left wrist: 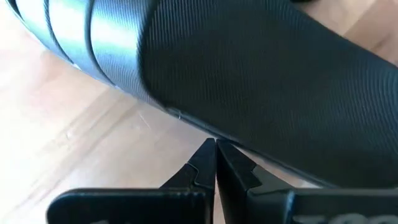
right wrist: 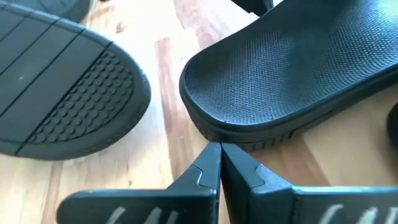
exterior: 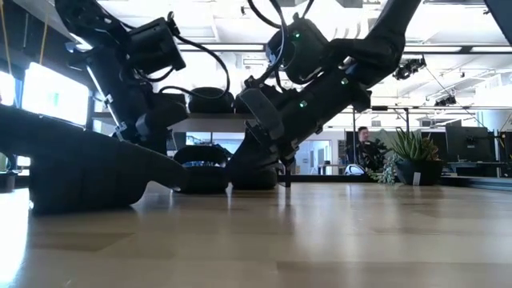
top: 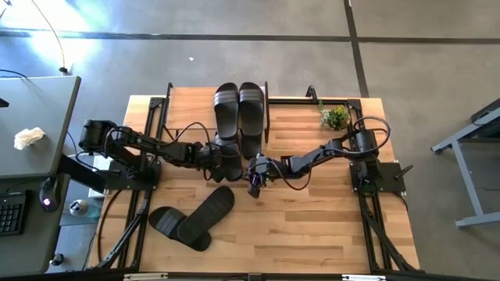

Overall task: Pick and place slides into the shelf
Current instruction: Adjust the black slipper under the shelf

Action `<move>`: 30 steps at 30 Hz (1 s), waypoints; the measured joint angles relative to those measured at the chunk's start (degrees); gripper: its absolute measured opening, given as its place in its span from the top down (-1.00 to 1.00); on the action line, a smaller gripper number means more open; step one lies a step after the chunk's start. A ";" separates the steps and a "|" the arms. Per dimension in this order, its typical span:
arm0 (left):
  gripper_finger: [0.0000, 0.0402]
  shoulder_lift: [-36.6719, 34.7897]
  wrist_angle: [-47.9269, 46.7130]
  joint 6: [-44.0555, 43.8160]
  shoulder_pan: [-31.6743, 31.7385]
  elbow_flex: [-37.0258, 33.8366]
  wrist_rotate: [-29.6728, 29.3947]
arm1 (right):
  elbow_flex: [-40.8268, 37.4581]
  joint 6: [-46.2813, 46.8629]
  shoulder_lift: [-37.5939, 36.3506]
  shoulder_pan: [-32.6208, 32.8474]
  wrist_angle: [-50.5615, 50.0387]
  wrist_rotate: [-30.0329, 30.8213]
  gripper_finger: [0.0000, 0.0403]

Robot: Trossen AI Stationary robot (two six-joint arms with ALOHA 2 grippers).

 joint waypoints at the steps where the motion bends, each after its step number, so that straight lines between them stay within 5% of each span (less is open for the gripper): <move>1: 0.99 0.00 -0.01 -0.02 0.33 0.00 -0.13 | 0.00 -0.08 0.00 -0.21 0.26 0.01 1.00; 30: 1.00 3.30 6.41 -0.68 4.71 0.13 -1.57 | -0.02 -0.17 0.00 -2.64 1.04 -0.24 1.00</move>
